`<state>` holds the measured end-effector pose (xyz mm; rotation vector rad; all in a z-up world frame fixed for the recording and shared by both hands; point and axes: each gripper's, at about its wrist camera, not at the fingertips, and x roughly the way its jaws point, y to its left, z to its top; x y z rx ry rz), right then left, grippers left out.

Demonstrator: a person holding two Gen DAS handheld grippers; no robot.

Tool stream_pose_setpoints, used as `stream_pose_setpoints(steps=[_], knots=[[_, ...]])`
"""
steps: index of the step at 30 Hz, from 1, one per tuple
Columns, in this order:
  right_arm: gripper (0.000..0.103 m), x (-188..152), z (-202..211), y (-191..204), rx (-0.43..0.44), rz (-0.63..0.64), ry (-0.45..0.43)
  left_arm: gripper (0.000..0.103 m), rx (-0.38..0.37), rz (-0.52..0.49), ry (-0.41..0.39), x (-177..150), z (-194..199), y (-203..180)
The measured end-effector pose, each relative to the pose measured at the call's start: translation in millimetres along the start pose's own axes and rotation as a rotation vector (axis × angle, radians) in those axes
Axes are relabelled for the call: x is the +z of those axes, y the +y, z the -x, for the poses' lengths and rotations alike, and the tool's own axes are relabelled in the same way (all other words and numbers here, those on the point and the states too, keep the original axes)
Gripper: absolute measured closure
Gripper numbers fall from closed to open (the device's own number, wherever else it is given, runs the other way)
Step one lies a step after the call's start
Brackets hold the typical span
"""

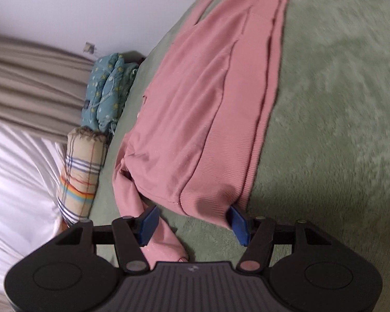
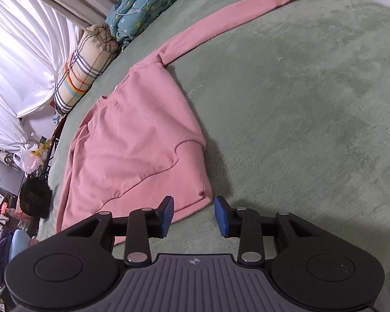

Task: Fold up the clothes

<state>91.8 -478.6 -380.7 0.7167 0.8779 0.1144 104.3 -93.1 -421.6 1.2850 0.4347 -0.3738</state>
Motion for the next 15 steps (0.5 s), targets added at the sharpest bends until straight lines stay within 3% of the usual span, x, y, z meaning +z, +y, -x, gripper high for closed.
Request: stream_pose_setpoints(steps=[4,9,12,13,14,15], knots=[[0.066,-1,-1,2,0.008,0.008,0.005,0.043,0.031,-0.087,-0.004,-2,-6,-5],[0.066,-2,2,0,0.017,-0.010,-0.014,0.042,0.158,-0.162,-0.068,9,-15,-17],[0.066,-2,9,5,-0.013,0.046,-0.036,0.043,0.131,-0.145,-0.076,16,-24,-17],[0.066,-1,11,7,-0.032,0.077,-0.042,0.049,0.110,-0.125,-0.076,17,-27,-16],[0.066,-1,13,9,-0.047,0.097,-0.046,0.085,0.074,-0.064,-0.071,16,-29,-8],[0.066,-1,16,11,-0.069,0.130,-0.054,0.100,0.039,0.006,-0.066,16,-31,0]])
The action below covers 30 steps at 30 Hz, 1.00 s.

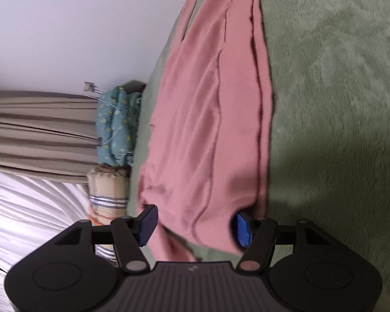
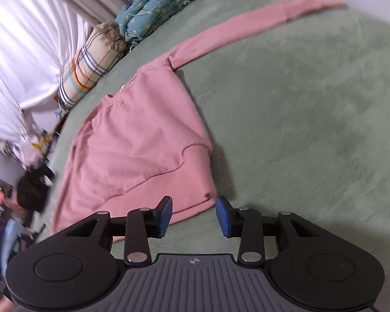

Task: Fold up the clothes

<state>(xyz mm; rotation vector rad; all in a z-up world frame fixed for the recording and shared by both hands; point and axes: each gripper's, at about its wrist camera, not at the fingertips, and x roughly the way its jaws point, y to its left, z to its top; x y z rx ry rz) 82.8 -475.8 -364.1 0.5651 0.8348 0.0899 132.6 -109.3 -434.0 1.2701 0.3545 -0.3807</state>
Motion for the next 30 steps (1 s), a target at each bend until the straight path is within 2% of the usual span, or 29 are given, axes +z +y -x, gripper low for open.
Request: stream_pose_setpoints(steps=[2,4,6,8,10,12,15,19,22,25,28,29,30], knots=[[0.066,0,5,5,-0.039,0.089,-0.012,0.101,-0.033,0.212,0.014,-6,2,27],[0.066,-1,7,9,-0.072,0.173,-0.019,0.101,-0.024,0.386,0.039,-17,3,53],[0.066,-9,7,24,-0.126,0.376,-0.029,0.101,-0.021,0.508,0.074,-27,2,74],[0.066,-19,6,39,-0.155,0.563,-0.036,0.101,-0.038,0.564,0.096,-31,0,86],[0.066,-34,-3,56,-0.143,0.717,-0.025,0.101,-0.057,0.573,0.099,-29,-4,93],[0.066,-43,-12,67,-0.172,0.803,-0.012,0.101,-0.065,0.579,0.101,-26,-6,96],[0.066,-59,-34,84,-0.275,1.006,-0.033,0.101,-0.084,0.613,0.112,-27,-9,100],[0.066,-64,-62,89,-0.360,1.179,0.028,0.097,-0.103,0.655,0.122,-35,14,92],[0.066,-67,-66,94,-0.382,1.237,0.005,0.097,-0.103,0.649,0.120,-38,19,91],[0.066,-66,-68,98,-0.435,1.271,-0.071,0.097,-0.107,0.655,0.124,-39,22,89],[0.066,-64,-82,97,-0.461,1.277,-0.050,0.093,-0.112,0.646,0.146,-39,19,84],[0.069,-63,-87,96,-0.470,1.278,-0.040,0.089,-0.114,0.633,0.156,-38,18,81],[0.076,-64,-91,95,-0.470,1.279,-0.035,0.088,-0.115,0.615,0.161,-38,17,78]])
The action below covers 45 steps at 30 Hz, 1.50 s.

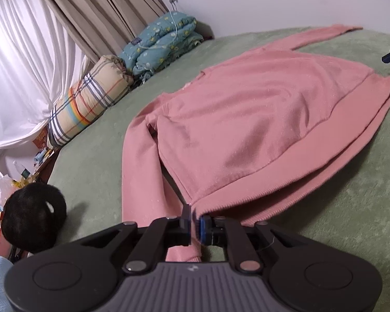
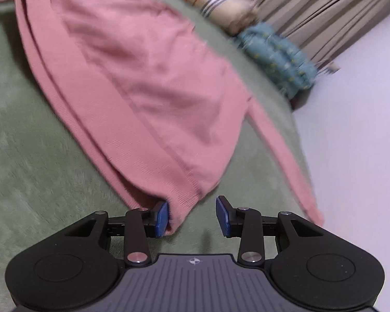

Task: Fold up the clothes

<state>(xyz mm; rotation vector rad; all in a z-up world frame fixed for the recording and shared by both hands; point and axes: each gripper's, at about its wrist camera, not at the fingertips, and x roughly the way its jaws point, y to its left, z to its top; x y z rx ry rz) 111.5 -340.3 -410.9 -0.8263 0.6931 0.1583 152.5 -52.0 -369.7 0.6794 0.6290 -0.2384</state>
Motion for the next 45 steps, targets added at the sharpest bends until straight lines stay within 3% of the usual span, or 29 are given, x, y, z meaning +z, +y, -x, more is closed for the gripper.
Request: stream_pose_setpoints(steps=[1,2,3,10,16,19,22,25,26,27,30,32,34,35,37,40,45], knots=[[0.099,0,-2,-3,0.022,-0.033,0.007,0.089,-0.001,-0.005,0.000,-1,-1,-1],[0.098,0,-5,-7,0.052,-0.080,0.016,0.100,-0.011,-0.015,-0.003,-4,-2,-3],[0.098,0,-4,-12,0.061,-0.125,0.016,0.101,-0.022,-0.021,-0.005,-6,-2,-3],[0.099,-7,66,-76,0.023,-0.471,-0.098,0.102,-0.055,-0.004,-0.081,-6,61,1],[0.099,-30,43,-70,0.115,-0.467,0.040,0.102,-0.102,-0.005,-0.022,-35,61,-27],[0.099,-28,57,-66,0.079,-0.418,0.019,0.102,-0.104,-0.025,-0.037,-38,73,-36],[0.097,-38,51,-67,0.128,-0.446,0.058,0.093,-0.140,-0.021,-0.017,-44,65,-32],[0.089,-42,41,-71,0.207,-0.520,0.110,0.071,-0.219,0.032,0.030,-46,61,-16],[0.085,-41,44,-72,0.213,-0.536,0.115,0.055,-0.261,0.106,0.030,-48,66,1],[0.083,-42,48,-74,0.210,-0.545,0.122,0.045,-0.308,0.192,0.024,-52,73,21],[0.076,-58,62,-80,0.210,-0.610,0.137,0.042,-0.379,0.407,0.013,-68,83,70],[0.076,-68,72,-77,0.208,-0.678,0.129,0.039,-0.384,0.559,0.011,-80,80,98],[0.076,-77,83,-78,0.204,-0.792,0.101,0.039,-0.406,0.851,0.019,-103,60,134],[0.076,-79,88,-81,0.208,-0.854,0.079,0.039,-0.420,0.939,0.025,-109,50,144],[0.076,-77,97,-76,0.221,-0.907,0.051,0.041,-0.452,1.232,0.057,-135,17,164],[0.075,-69,108,-64,0.233,-0.903,0.036,0.041,-0.438,1.417,0.060,-155,-10,170],[0.070,-55,124,-55,0.254,-0.917,0.007,0.041,-0.526,1.573,0.057,-168,-32,165]])
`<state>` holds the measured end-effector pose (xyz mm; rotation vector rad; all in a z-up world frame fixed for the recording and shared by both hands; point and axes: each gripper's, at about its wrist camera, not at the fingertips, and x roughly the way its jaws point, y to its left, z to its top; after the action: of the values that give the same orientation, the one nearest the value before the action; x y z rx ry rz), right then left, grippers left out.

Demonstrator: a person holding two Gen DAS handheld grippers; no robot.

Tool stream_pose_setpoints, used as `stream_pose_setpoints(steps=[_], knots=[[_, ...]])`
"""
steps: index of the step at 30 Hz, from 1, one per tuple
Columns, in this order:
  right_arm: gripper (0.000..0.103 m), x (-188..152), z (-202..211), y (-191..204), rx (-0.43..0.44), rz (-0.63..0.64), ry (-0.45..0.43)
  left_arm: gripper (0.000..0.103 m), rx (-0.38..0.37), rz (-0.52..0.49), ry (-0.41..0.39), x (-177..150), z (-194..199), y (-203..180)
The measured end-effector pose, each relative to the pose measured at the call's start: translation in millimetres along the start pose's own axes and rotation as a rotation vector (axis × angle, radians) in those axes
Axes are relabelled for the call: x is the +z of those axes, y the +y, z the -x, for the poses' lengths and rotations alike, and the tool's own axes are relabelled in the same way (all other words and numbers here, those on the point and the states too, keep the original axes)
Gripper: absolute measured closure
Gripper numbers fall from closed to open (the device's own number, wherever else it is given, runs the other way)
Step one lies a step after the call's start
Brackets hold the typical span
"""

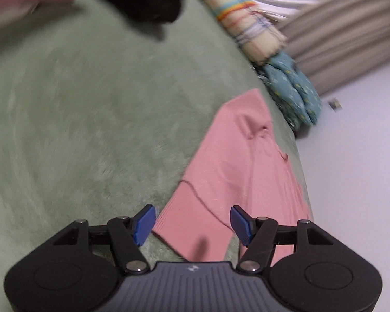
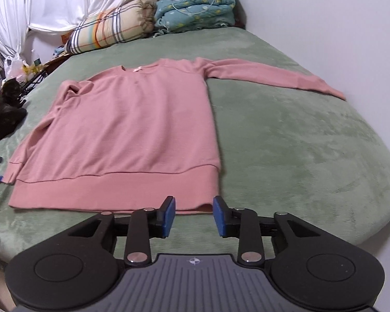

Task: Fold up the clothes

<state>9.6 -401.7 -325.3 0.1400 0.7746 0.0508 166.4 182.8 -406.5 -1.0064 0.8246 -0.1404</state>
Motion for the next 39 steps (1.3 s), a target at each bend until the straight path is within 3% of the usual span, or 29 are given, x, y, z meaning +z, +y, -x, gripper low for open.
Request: stream_pose_setpoints(steps=[2,5,10,16,17,18,20,22,24,27,30,35,39], knots=[[0.070,0,3,1,0.012,-0.027,-0.006,0.041,-0.039,0.046,0.010,-2,-4,4],[0.069,3,6,3,0.020,-0.055,-0.016,0.043,-0.014,0.009,0.001,-5,-3,0],[0.068,1,3,7,0.019,-0.063,-0.002,0.044,-0.024,0.229,-0.113,-17,6,13],[0.068,-6,-6,15,0.052,-0.074,0.016,0.044,0.013,0.261,-0.156,-19,-14,3],[0.068,-6,-7,16,0.055,-0.072,0.019,0.059,0.010,0.282,-0.177,-15,-17,2],[0.068,-6,-7,17,0.057,-0.071,0.020,0.094,0.009,0.303,-0.191,-12,-21,2],[0.068,-6,-4,21,0.052,-0.047,0.022,0.096,0.043,0.343,-0.196,0,-21,-2],[0.066,-6,0,22,0.044,-0.031,0.019,0.096,0.042,0.283,-0.256,17,-3,-17],[0.063,-6,6,21,0.028,-0.010,0.011,0.096,0.040,0.152,-0.337,43,28,-41],[0.062,-8,8,15,0.014,-0.021,0.003,0.096,0.080,-0.089,-0.462,97,81,-83],[0.062,-10,8,10,0.016,-0.058,-0.006,0.096,0.136,-0.205,-0.548,161,118,-114],[0.062,-13,8,17,0.033,-0.073,-0.016,0.096,0.246,-0.308,-0.501,250,129,-156],[0.062,-14,10,26,0.028,-0.063,-0.016,0.096,0.307,-0.330,-0.442,287,121,-169]])
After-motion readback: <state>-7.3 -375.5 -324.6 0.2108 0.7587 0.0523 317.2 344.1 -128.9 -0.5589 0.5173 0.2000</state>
